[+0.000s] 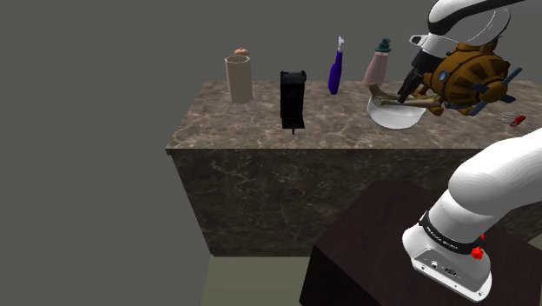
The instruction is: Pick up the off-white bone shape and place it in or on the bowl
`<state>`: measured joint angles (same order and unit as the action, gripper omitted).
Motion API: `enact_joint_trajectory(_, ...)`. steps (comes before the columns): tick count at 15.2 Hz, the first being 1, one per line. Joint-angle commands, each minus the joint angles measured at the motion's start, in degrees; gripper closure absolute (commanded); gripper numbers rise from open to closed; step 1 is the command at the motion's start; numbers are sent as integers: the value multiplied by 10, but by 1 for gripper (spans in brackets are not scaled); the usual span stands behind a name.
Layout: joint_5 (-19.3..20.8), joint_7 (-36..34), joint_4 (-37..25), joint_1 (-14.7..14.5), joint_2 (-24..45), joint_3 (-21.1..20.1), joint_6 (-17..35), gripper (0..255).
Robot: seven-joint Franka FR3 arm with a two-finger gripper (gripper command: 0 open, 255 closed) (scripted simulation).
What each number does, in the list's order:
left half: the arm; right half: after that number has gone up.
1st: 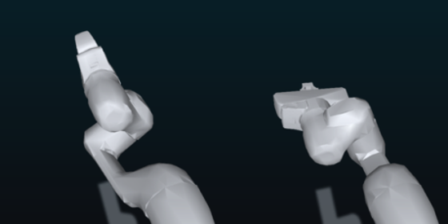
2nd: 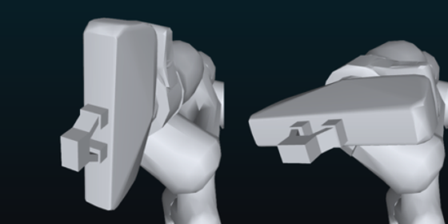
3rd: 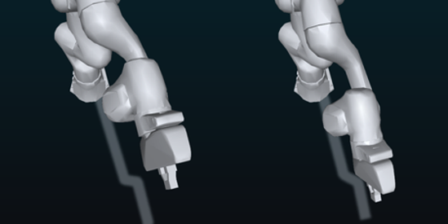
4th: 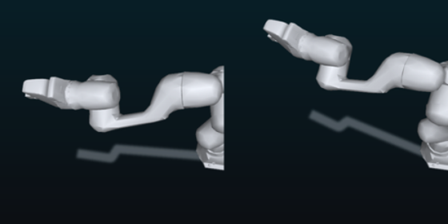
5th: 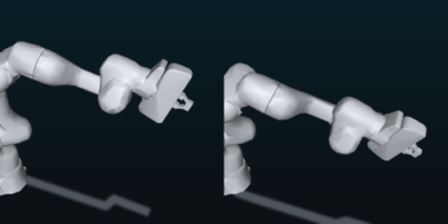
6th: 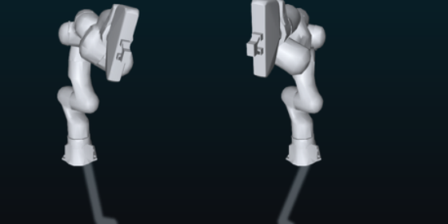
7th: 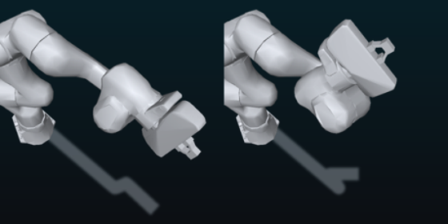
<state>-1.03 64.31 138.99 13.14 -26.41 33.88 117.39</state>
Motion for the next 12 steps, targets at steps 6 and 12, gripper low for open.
enact_joint_trajectory(6, 9, -7, -58, 8, -20, -7, -77, 0)
enact_joint_trajectory(12, 8, -7, -58, 8, -20, -7, -77, 0)
